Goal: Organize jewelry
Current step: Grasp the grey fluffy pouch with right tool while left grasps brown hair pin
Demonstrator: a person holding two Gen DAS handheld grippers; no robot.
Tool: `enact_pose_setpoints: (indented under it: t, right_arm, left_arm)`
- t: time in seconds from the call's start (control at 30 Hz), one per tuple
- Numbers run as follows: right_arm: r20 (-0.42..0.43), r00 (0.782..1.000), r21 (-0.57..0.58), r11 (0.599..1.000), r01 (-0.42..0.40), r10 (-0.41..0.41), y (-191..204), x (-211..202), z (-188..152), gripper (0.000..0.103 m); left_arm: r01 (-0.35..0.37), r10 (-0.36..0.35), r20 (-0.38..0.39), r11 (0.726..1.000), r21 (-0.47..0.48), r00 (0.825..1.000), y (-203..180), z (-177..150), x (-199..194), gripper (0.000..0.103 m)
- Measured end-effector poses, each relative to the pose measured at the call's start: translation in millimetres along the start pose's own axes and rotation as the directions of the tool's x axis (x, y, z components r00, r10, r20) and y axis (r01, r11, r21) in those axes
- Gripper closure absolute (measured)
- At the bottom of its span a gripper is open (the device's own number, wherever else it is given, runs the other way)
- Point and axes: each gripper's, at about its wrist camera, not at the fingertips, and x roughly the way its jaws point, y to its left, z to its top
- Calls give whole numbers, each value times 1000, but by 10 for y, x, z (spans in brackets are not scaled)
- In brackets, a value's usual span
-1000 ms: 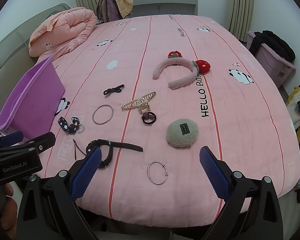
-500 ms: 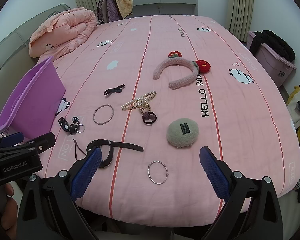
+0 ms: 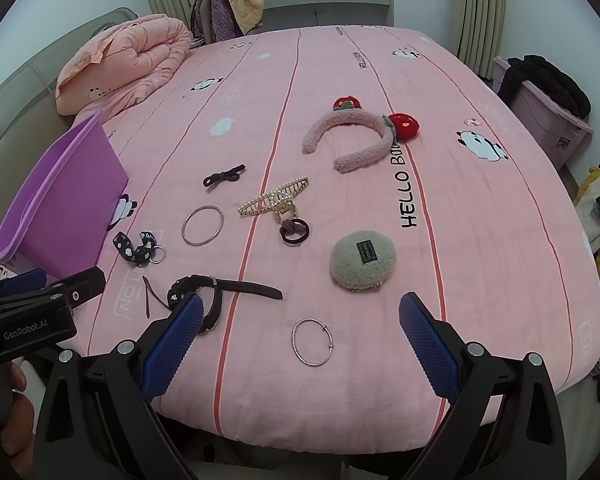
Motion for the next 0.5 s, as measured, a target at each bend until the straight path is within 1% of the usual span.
enact_pose_setpoints:
  t: [0.2, 0.37, 0.5]
  right_arm:
    - [-17, 1000, 33, 999, 13, -13, -215, 193, -73, 9]
    - [-44, 999, 74, 997, 16, -12, -428, 406, -114, 9]
    - [-61, 998, 92, 995, 25, -20, -578, 566, -131, 9]
  left_arm:
    - [-16, 18, 30, 999, -42, 999, 279, -112, 200, 6]
    - [-13, 13, 10, 997, -81, 1000, 484, -247, 448, 6]
    - [22, -25, -28, 995, -97, 999, 496, -335, 647, 6]
